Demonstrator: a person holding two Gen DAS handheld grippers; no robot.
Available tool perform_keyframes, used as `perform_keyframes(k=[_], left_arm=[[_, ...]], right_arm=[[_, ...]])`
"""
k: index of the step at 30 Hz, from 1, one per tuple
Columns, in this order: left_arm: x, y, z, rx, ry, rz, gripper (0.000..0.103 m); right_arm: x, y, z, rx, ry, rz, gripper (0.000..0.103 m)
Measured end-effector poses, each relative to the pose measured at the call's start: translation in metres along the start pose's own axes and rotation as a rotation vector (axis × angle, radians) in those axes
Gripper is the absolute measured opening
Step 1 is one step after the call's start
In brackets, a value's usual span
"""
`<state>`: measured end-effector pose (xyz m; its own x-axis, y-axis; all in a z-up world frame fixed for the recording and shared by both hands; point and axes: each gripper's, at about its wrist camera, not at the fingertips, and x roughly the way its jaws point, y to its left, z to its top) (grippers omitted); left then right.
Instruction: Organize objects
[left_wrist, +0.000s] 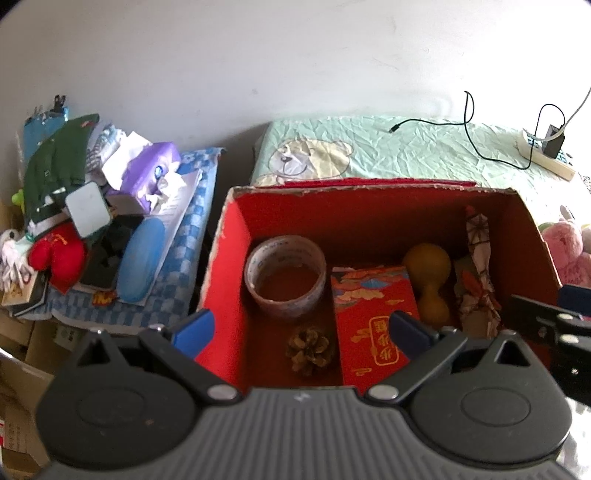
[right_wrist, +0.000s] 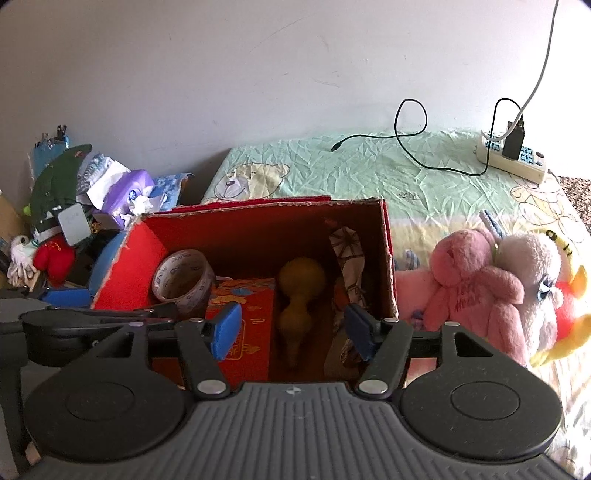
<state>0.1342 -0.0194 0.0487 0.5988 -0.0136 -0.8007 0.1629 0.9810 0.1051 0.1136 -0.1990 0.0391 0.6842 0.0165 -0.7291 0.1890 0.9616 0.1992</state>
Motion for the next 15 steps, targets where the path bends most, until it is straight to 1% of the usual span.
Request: perform_keyframes(k=[4, 7, 9, 15], left_arm=[[0.007, -0.001, 0.0, 0.008, -0.001, 0.0, 0.101], [0.013, 0.0, 0.0, 0.002, -0.001, 0.015, 0.101], [0.017, 0.001, 0.001, -0.004, 0.007, 0.023, 0.101], [0.029, 0.005, 0.002, -0.014, 0.031, 0.016, 0.101]], right_arm=[[0.008, -0.001, 0.003, 0.009, 0.007, -0.005, 0.065], [0.014, -0.001, 0.005, 0.01, 0.009, -0.008, 0.065], [0.017, -0.002, 0.005, 0.011, 0.012, -0.008, 0.065], [0.031, 0.0, 0.002, 0.013, 0.041, 0.003, 0.065]])
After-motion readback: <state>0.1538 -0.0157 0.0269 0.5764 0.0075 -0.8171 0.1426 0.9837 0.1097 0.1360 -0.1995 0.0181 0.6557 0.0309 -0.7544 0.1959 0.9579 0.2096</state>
